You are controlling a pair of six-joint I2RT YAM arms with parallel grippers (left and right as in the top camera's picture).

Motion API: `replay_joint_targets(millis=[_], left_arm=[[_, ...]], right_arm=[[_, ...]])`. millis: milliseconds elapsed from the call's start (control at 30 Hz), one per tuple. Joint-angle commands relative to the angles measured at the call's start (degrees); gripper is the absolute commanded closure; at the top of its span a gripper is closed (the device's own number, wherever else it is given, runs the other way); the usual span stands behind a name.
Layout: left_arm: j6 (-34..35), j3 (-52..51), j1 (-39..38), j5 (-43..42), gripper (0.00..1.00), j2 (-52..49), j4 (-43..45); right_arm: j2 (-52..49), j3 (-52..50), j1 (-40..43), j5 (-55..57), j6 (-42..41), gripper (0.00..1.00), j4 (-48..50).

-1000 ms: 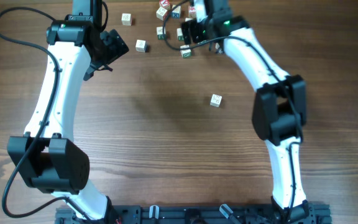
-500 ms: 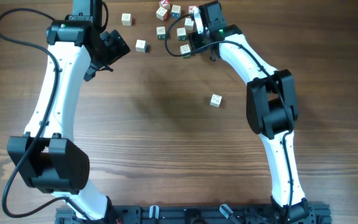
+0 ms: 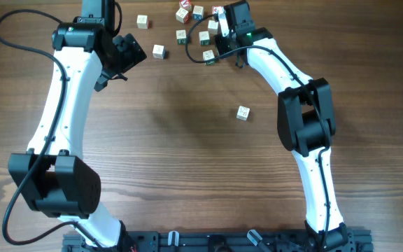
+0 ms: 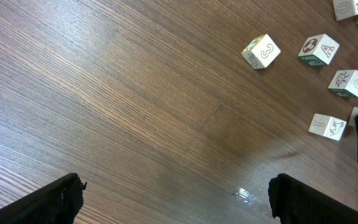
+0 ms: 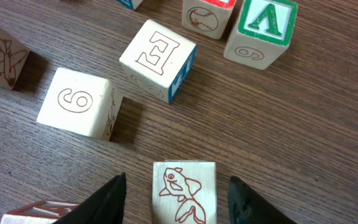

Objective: Form a horizontal line

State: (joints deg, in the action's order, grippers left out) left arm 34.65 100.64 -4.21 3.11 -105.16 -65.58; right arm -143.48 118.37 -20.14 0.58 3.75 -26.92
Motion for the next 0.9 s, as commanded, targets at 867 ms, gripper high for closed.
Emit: replay_joint_targets(millis=[867], left_arm=[[0.1,-0.2,-2.6,-0.3,0.00,-0.2,0.5]], right_arm=[[21.8,-0.7,7.8,3.5,-20.7,0.96,-45.5]])
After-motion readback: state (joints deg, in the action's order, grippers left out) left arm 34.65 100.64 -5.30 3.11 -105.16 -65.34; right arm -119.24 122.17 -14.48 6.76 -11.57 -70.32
